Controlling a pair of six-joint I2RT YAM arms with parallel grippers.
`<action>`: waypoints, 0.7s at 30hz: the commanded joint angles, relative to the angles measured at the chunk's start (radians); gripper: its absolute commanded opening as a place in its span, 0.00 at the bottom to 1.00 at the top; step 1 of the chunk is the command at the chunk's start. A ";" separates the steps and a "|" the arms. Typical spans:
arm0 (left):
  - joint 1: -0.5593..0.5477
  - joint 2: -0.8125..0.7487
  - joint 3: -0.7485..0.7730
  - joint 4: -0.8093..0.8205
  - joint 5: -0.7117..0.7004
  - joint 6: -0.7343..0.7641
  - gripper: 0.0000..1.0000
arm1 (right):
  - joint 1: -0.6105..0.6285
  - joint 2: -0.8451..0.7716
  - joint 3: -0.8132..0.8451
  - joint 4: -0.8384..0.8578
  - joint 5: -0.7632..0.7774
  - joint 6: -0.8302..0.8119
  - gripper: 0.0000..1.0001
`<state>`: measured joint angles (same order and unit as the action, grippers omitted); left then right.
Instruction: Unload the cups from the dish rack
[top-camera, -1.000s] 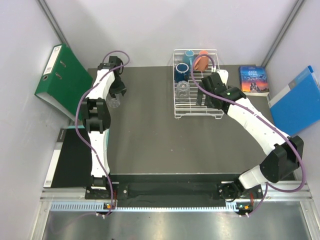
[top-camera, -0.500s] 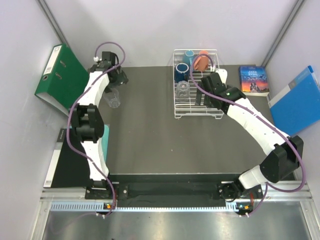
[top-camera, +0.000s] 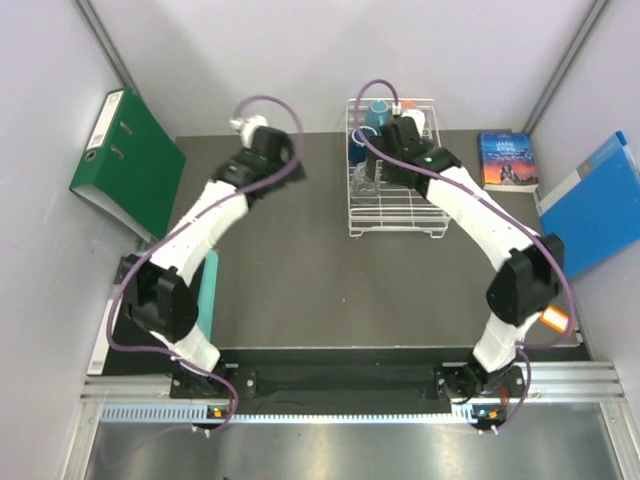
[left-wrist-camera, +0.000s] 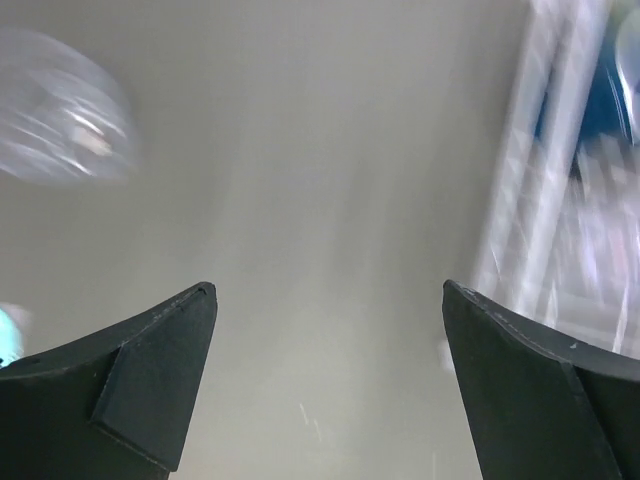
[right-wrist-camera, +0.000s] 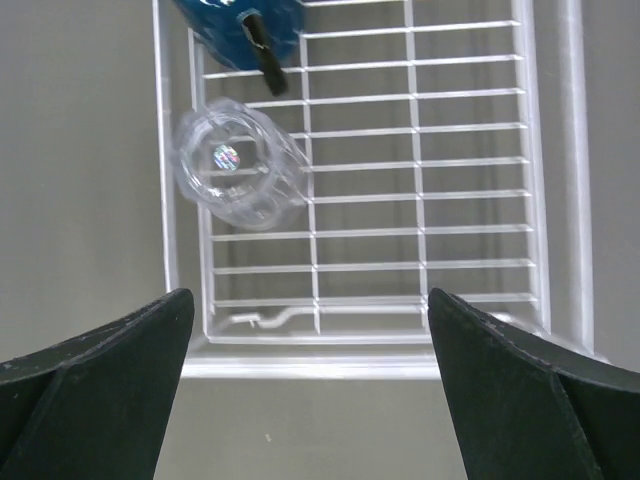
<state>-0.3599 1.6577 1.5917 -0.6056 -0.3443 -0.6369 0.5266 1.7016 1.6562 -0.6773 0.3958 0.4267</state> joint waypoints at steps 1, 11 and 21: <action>-0.158 -0.137 -0.149 -0.048 -0.064 -0.003 0.99 | 0.012 0.134 0.123 0.042 -0.055 -0.038 1.00; -0.237 -0.391 -0.351 -0.051 -0.070 -0.014 0.99 | 0.010 0.335 0.280 0.084 -0.084 -0.052 1.00; -0.238 -0.414 -0.430 -0.089 -0.036 -0.032 0.99 | 0.001 0.481 0.396 0.081 -0.091 -0.052 1.00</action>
<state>-0.5934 1.2503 1.1877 -0.6758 -0.3897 -0.6567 0.5274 2.1448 1.9865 -0.6285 0.3119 0.3847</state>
